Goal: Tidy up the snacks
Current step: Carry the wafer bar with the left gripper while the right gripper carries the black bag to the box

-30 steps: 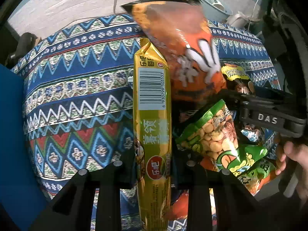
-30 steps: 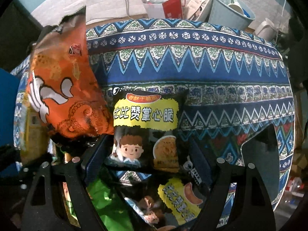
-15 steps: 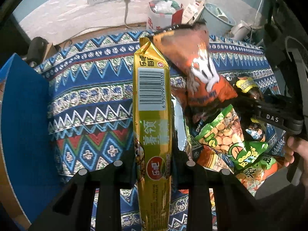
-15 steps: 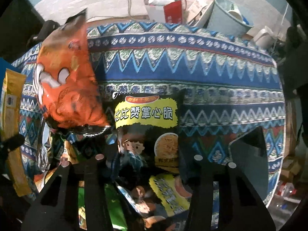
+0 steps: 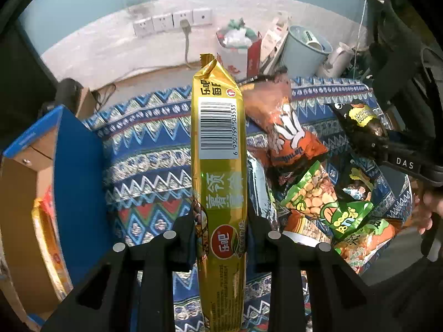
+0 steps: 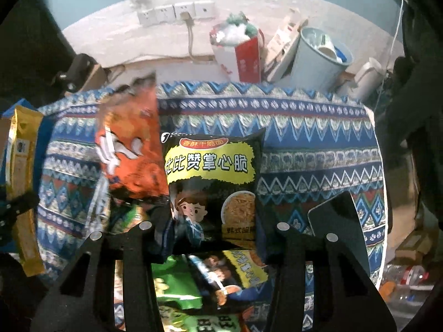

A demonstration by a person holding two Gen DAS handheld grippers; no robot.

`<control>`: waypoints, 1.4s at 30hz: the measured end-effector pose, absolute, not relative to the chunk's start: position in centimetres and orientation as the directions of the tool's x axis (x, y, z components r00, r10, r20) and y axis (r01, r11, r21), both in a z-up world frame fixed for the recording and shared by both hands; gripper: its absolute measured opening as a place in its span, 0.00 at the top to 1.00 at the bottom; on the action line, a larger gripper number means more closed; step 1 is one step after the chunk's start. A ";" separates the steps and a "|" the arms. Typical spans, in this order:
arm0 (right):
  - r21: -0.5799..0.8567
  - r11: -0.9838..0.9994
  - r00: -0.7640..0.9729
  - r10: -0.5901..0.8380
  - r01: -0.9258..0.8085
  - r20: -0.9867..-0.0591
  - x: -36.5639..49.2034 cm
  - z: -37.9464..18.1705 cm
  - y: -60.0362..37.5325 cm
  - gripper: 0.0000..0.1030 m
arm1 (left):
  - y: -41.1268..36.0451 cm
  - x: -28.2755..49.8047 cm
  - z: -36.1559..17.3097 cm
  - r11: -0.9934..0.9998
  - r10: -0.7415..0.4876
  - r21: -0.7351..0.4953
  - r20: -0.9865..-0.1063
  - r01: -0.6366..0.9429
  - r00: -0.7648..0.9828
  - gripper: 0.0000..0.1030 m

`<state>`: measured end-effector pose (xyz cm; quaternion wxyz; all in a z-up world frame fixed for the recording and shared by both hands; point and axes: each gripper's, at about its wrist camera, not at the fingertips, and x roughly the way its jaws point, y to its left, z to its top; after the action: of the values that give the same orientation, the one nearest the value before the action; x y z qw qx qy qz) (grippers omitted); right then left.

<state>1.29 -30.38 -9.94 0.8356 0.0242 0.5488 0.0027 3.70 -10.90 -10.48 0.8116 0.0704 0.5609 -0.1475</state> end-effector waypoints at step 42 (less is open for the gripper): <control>0.087 0.934 0.525 0.271 -0.347 -0.807 2.2 0.1 -11.9 0.57 | 2.1 1.5 -2.5 0.977 -0.111 0.005 -0.840 0.212 0.532 0.73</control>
<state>2.24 -11.89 0.05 0.8722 -0.0423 0.4540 0.1772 1.50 2.07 -2.54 0.8735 0.0530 0.4750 -0.0922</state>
